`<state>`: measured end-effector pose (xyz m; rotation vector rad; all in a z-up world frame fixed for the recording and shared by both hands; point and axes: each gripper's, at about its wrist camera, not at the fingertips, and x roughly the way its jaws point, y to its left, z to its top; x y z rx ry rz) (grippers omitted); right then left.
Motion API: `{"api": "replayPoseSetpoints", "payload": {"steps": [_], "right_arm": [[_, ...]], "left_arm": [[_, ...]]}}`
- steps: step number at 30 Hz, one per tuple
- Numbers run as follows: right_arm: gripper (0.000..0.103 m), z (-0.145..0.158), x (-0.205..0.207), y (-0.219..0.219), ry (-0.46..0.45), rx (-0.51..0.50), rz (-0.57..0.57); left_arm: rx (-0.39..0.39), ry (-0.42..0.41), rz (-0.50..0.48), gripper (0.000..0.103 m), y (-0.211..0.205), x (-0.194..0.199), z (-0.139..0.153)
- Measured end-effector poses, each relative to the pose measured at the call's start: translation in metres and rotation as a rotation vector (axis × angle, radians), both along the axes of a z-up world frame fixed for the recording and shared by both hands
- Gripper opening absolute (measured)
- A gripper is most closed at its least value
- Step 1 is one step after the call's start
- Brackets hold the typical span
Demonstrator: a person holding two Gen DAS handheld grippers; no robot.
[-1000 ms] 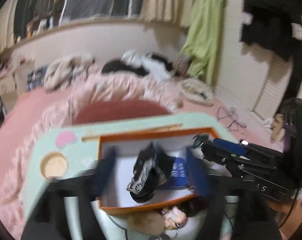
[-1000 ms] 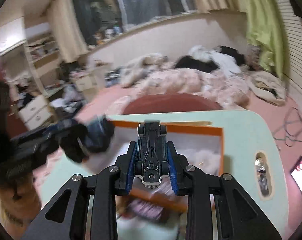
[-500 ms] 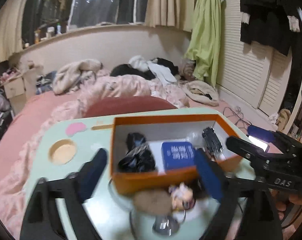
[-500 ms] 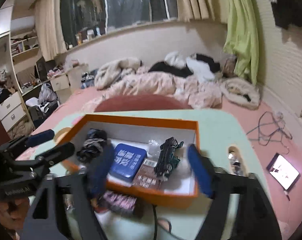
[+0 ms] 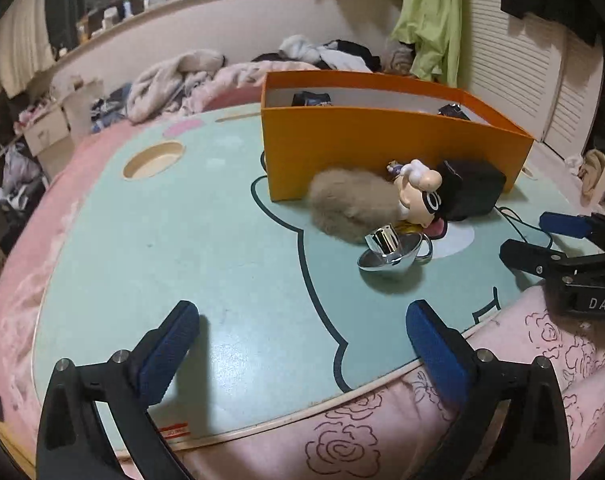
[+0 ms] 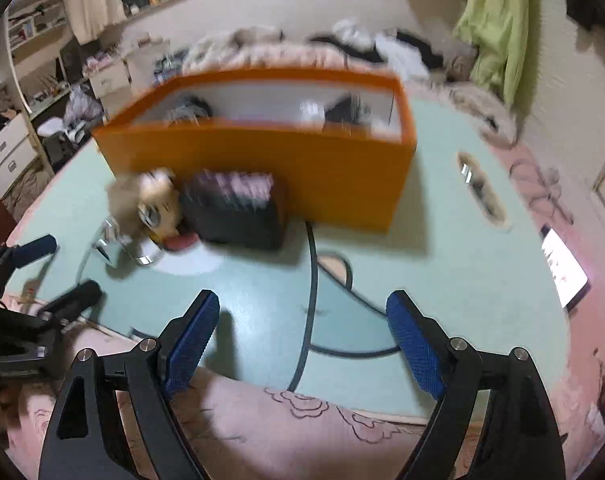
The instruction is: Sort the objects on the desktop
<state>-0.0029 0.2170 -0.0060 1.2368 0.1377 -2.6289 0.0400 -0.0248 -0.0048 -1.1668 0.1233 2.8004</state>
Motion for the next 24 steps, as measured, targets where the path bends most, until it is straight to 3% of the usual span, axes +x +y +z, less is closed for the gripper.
{"api": "replayPoseSetpoints", "payload": {"steps": [4,16,21,24], "right_arm": [[0.102,-0.002,0.0,0.002,-0.017,0.007,0.001],[0.102,-0.007,-0.004,0.007,0.001,0.004,0.001],[0.102,-0.006,-0.004,0.008,0.004,0.003,-0.006],[0.102,-0.006,-0.004,0.008,0.003,0.003,-0.006]], "left_arm": [[0.001,0.014,0.003,0.103,0.0,0.005,-0.002],[-0.003,0.018,-0.019,0.103,0.004,0.008,0.0],[-0.049,0.046,-0.019,0.103,0.01,0.013,0.002],[-0.015,0.04,-0.036,0.103,0.007,0.01,0.0]]}}
